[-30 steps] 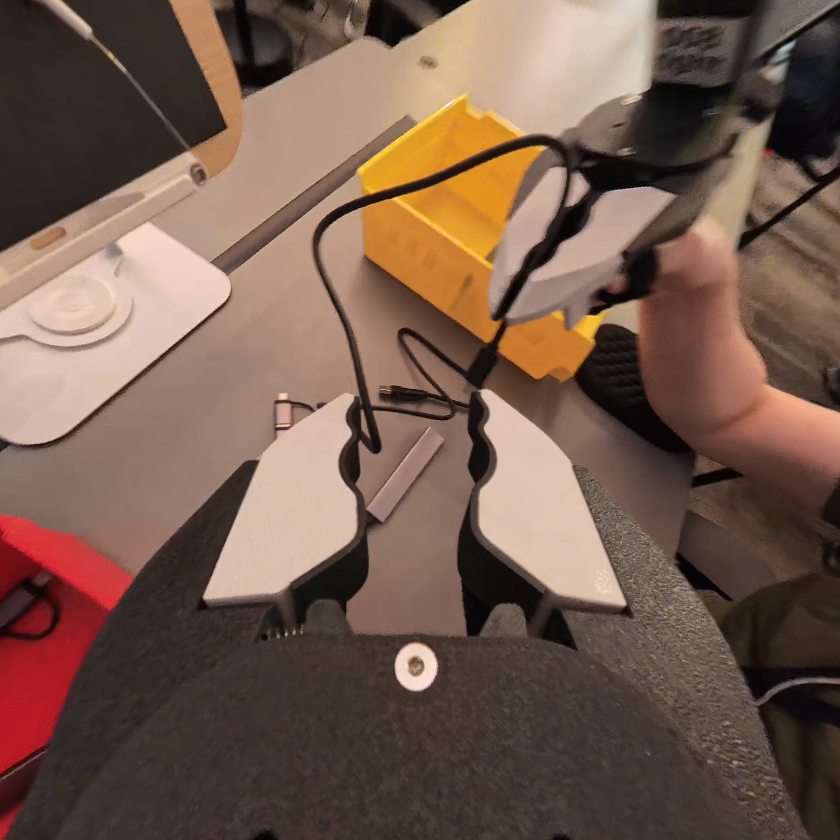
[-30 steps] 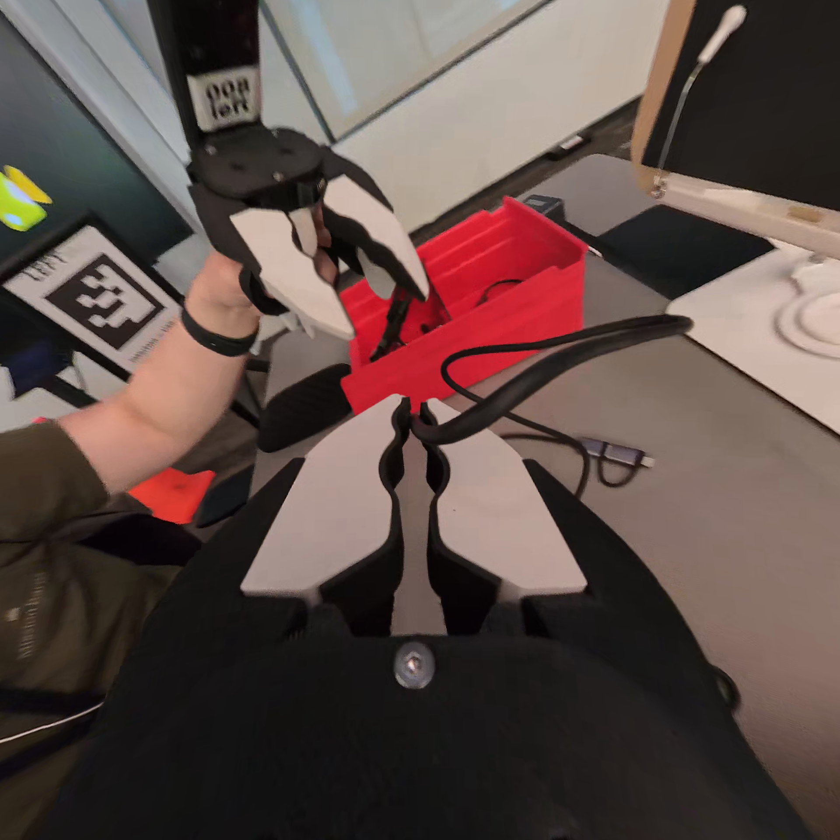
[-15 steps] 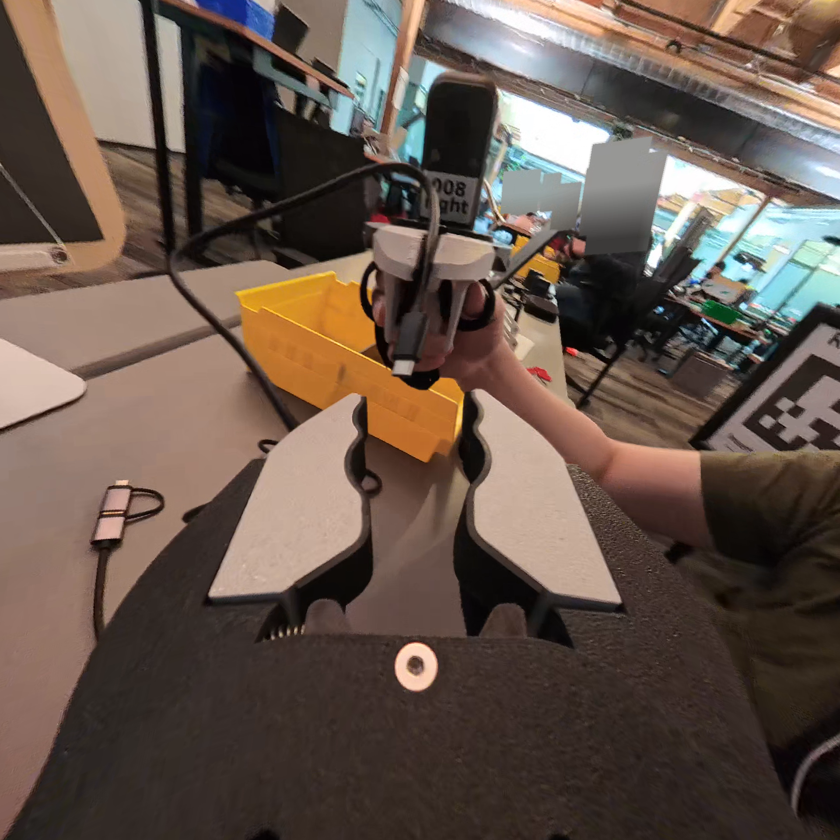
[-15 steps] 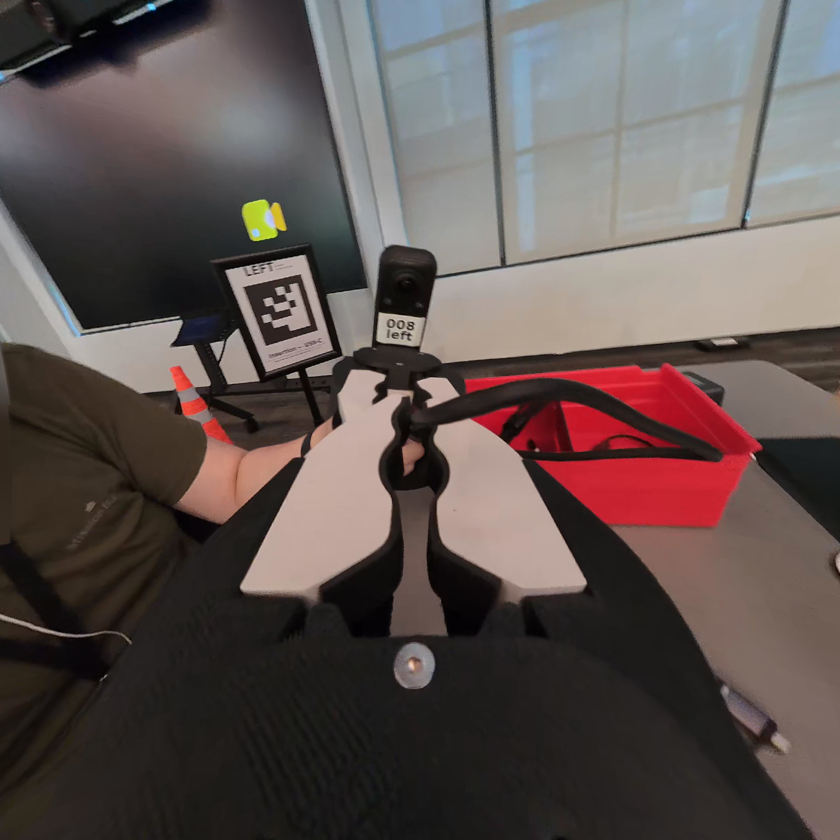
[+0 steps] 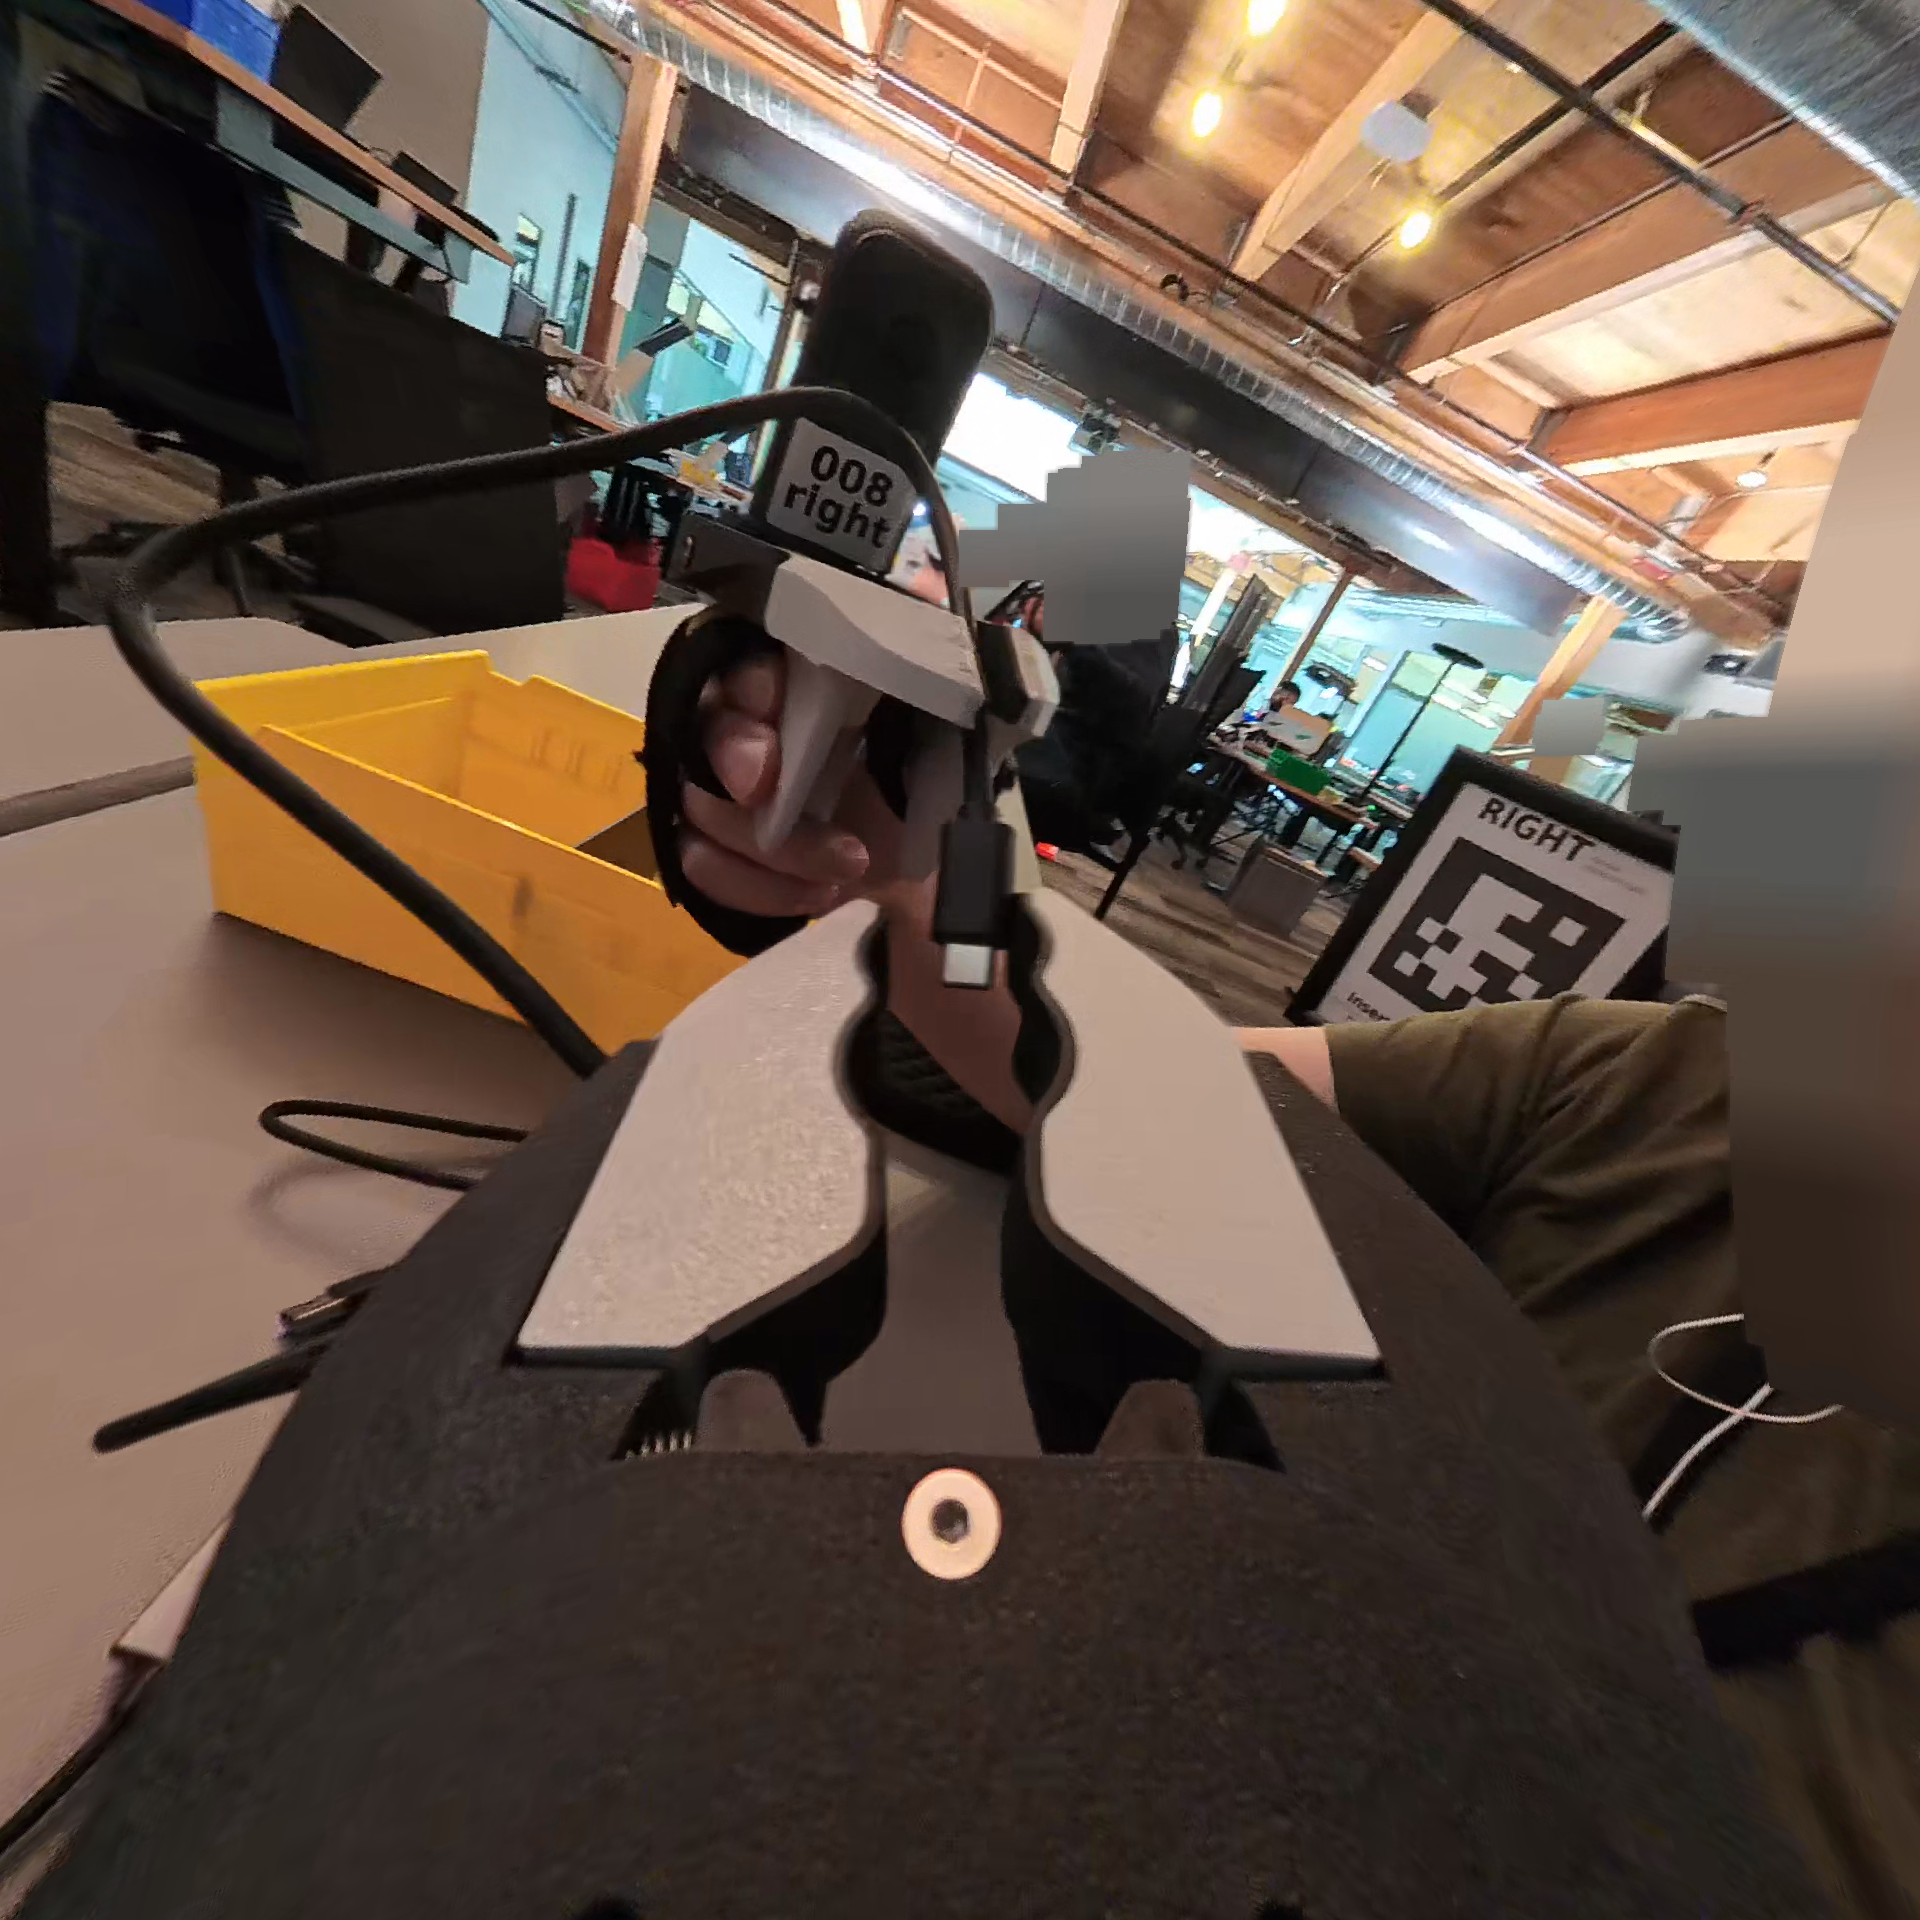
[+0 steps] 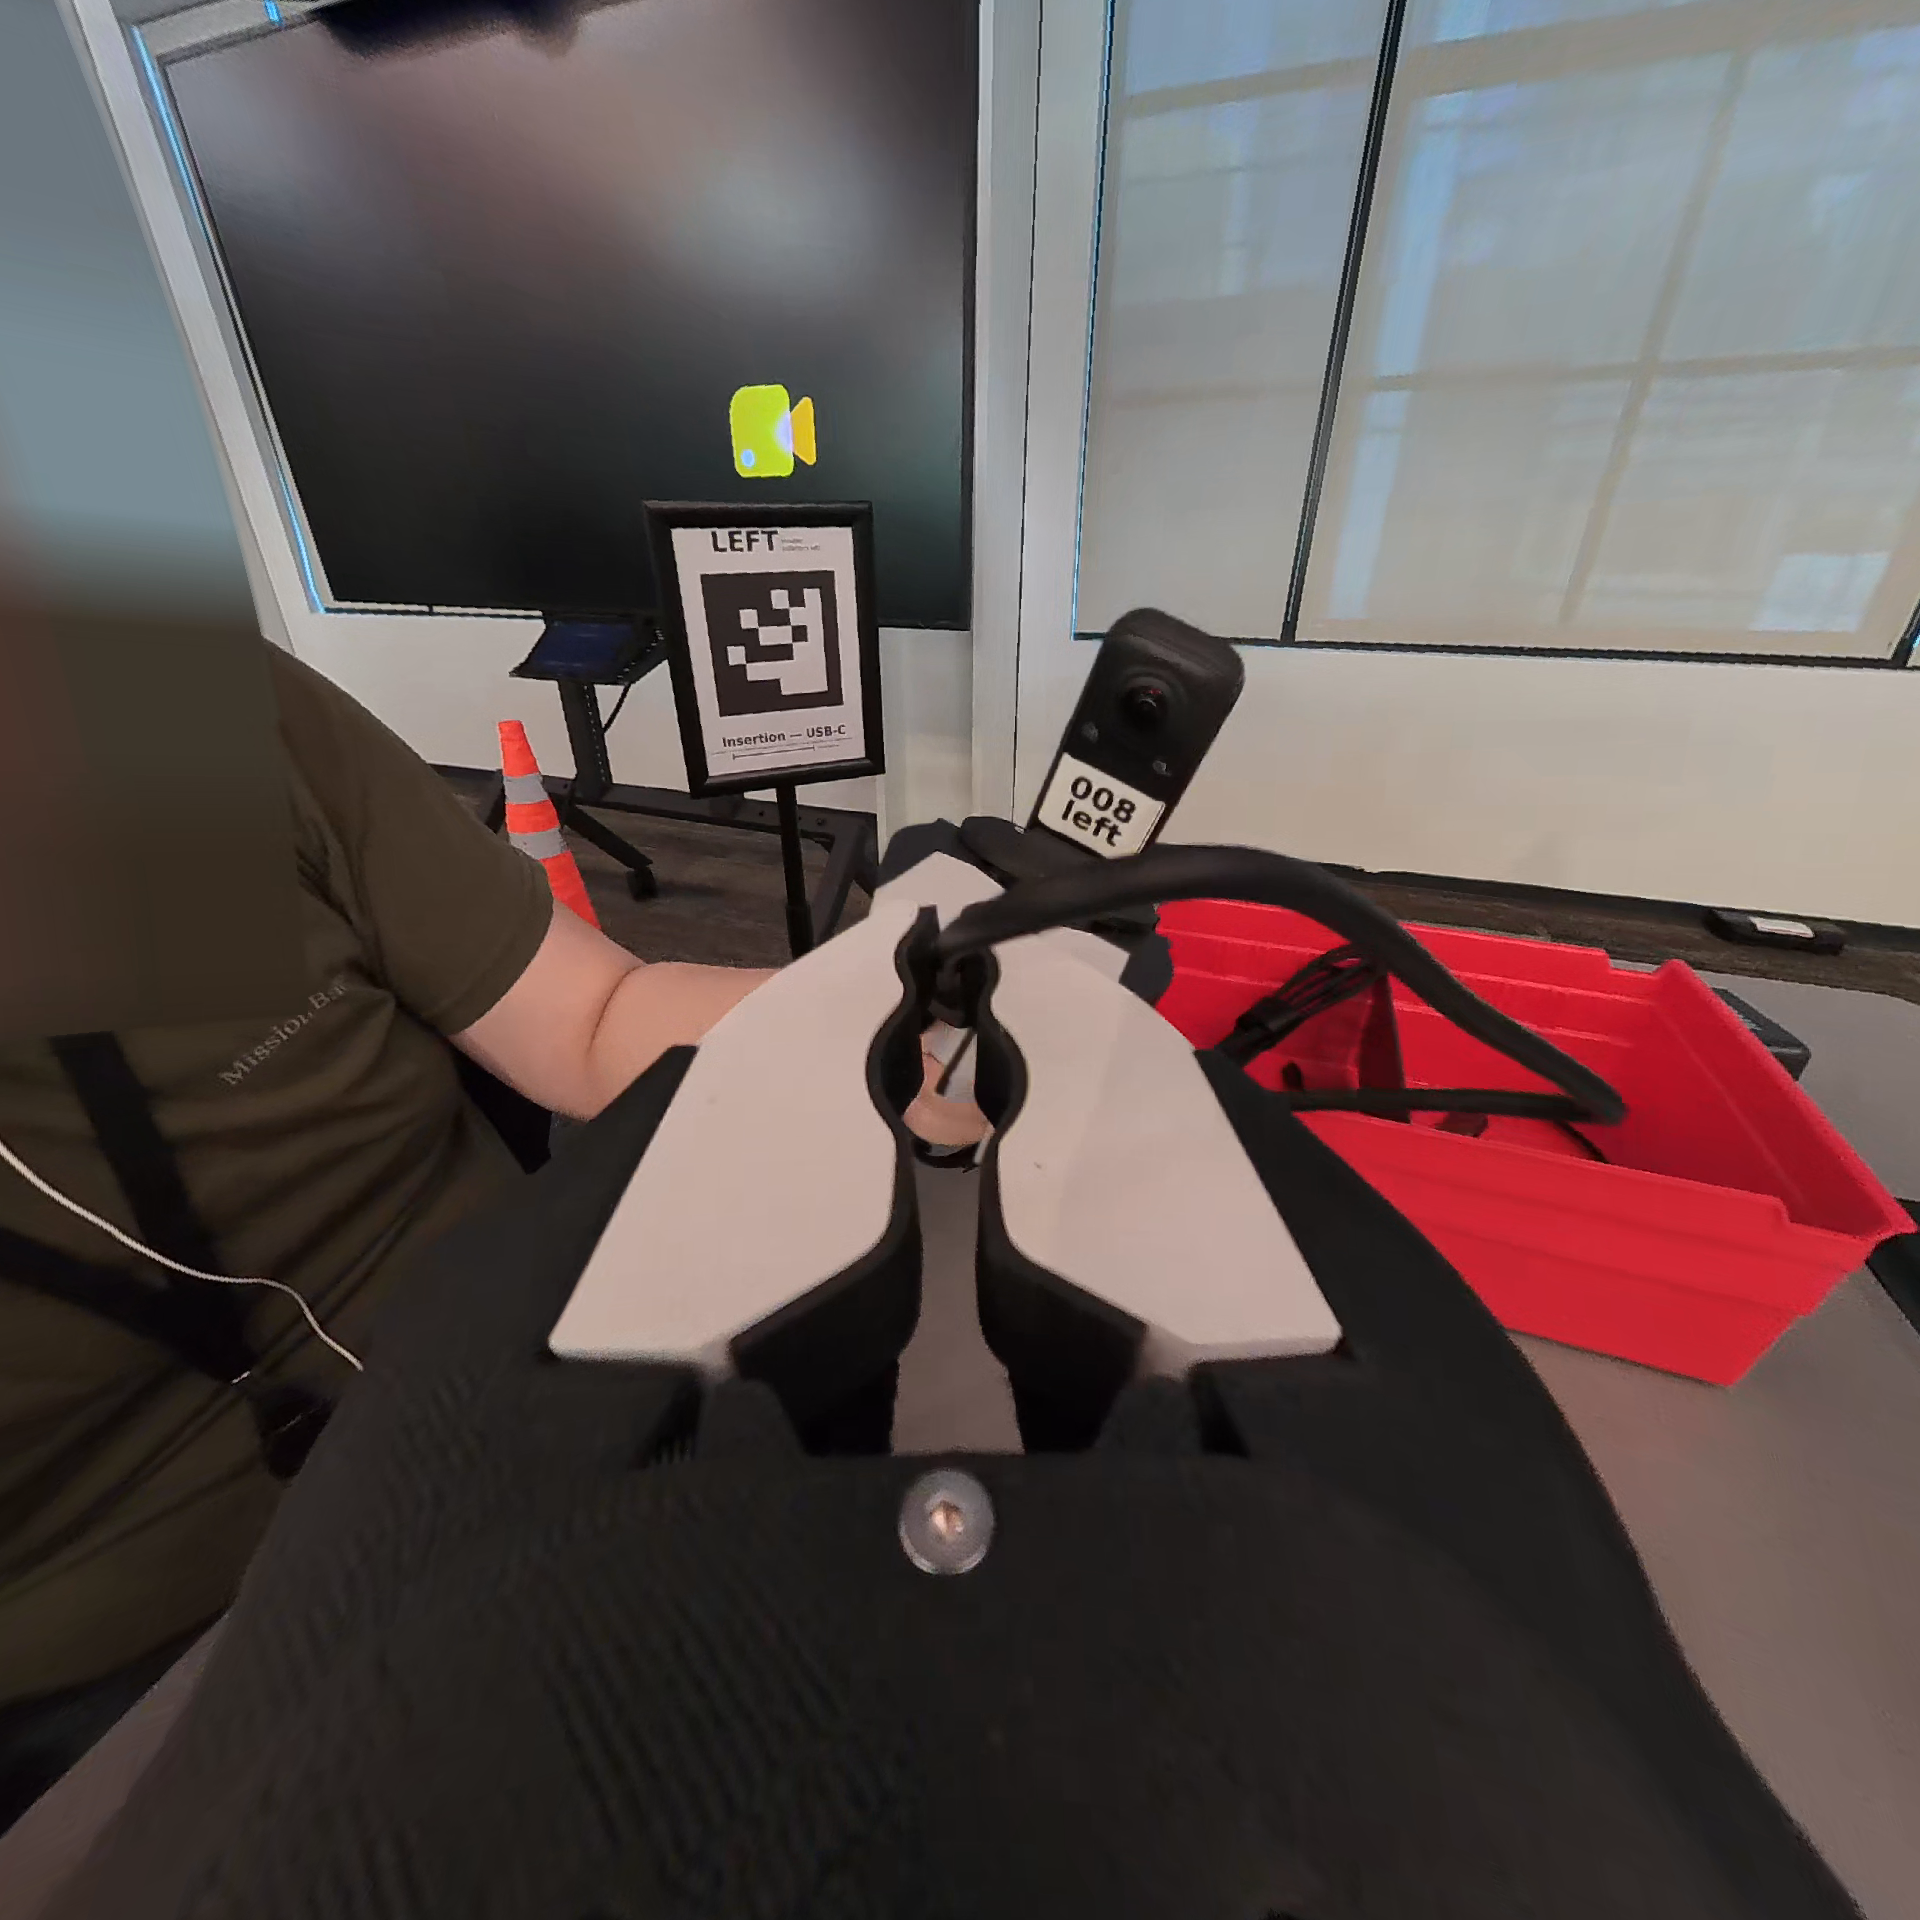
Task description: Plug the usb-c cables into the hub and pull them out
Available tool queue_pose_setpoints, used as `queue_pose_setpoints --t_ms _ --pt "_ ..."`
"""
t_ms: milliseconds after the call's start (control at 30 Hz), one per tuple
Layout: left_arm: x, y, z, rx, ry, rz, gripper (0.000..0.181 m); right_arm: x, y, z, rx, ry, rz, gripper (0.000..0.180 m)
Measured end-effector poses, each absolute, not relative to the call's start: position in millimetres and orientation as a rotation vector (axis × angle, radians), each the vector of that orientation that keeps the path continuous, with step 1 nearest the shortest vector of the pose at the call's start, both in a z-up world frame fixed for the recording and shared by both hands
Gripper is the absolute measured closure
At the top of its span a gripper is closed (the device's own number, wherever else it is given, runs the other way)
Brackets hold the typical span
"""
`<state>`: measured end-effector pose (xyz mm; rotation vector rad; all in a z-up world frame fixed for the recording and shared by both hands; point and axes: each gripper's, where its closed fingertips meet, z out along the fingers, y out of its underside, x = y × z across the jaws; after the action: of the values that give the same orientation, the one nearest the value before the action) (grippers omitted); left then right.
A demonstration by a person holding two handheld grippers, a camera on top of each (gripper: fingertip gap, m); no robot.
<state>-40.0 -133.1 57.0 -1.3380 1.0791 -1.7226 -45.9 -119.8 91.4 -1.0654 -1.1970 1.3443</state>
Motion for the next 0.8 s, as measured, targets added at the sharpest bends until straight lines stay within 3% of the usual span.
queue_pose_setpoints --t_ms 33,167,233,300,400,533,800 --pt "-40.3 -134.4 57.0 -1.324 1.081 -1.727 0.168 -45.6 -120.6 90.7 -1.063 -1.204 1.346 0.175" --pt "-44.5 -126.9 55.0 -1.346 1.064 -1.609 0.168 -46.1 -116.4 80.1 -1.147 -1.231 1.314 0.173" --pt "-47.4 -121.0 51.0 -1.393 1.091 -1.468 0.168 -48.1 -117.1 72.0 -1.217 -1.267 1.299 0.151" --pt "-49.8 -119.1 49.7 -1.401 1.138 -1.320 0.168 -51.6 -114.8 65.3 -1.259 -1.286 1.249 0.146" --pt "-48.3 -121.4 47.2 -1.427 1.212 -1.201 0.168 -60.7 -114.0 61.8 -1.257 -1.294 1.208 0.147" --pt "-46.3 -122.7 44.7 -1.449 1.265 -1.156 0.168 -64.6 -116.6 62.2 -1.245 -1.309 1.183 0.164" --pt "-45.6 -121.4 39.2 -1.470 1.304 -1.155 0.168 -62.1 -115.9 55.7 -1.278 -1.345 1.145 0.167"
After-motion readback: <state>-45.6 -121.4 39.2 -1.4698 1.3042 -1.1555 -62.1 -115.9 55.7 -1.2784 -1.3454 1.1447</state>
